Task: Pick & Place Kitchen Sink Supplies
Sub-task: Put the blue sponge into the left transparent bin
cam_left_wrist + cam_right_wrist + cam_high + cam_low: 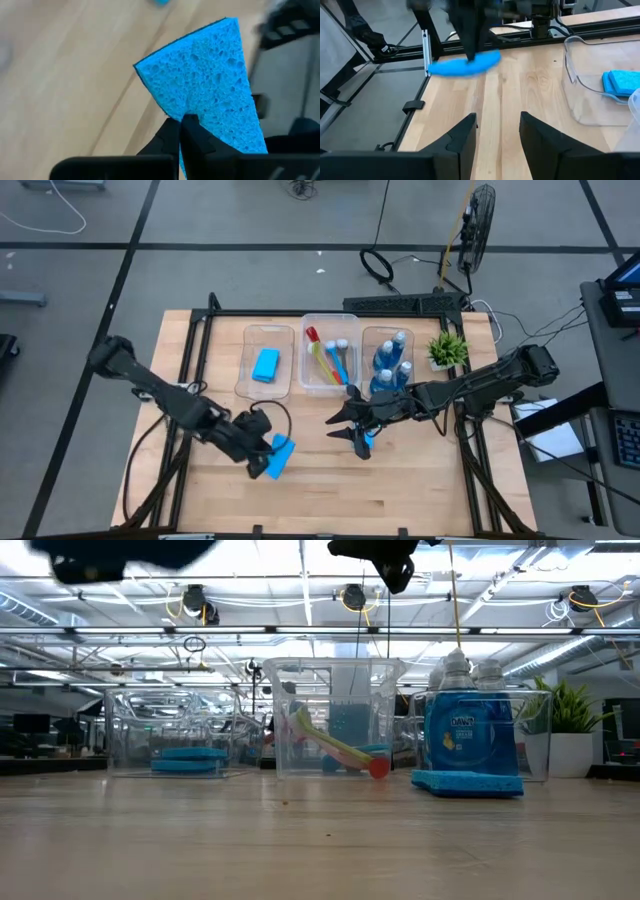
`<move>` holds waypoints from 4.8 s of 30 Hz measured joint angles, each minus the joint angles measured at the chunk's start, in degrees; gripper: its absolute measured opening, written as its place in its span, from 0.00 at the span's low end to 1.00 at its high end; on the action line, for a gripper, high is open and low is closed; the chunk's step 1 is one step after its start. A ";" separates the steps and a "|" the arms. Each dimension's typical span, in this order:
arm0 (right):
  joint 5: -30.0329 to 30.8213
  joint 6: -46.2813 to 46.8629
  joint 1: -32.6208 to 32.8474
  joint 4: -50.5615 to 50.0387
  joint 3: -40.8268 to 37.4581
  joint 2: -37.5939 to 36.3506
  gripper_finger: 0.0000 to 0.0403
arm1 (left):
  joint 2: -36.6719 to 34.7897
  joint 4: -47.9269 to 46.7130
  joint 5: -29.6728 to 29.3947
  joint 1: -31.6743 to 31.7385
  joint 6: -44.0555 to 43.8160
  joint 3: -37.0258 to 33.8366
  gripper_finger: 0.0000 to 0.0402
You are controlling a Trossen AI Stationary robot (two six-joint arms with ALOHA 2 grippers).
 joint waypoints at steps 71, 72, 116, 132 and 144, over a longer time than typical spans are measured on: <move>0.29 -0.48 -0.66 0.87 0.00 0.02 0.33 | -19.53 62.93 -78.79 19.53 97.06 0.15 0.00; 0.29 -0.48 -0.66 0.87 0.00 0.02 0.33 | -19.53 60.74 -78.80 19.94 95.60 0.15 0.00; 3.28 2.34 -0.95 0.84 0.00 0.02 0.33 | 7.60 -11.12 3.60 59.38 28.46 0.13 0.00; 3.26 2.12 -0.94 0.81 0.00 0.02 0.33 | 14.18 -8.64 6.76 59.27 27.36 0.13 0.06; 3.02 2.71 -0.94 -0.77 0.00 0.02 0.33 | 13.50 -8.87 9.04 59.29 31.43 0.13 0.37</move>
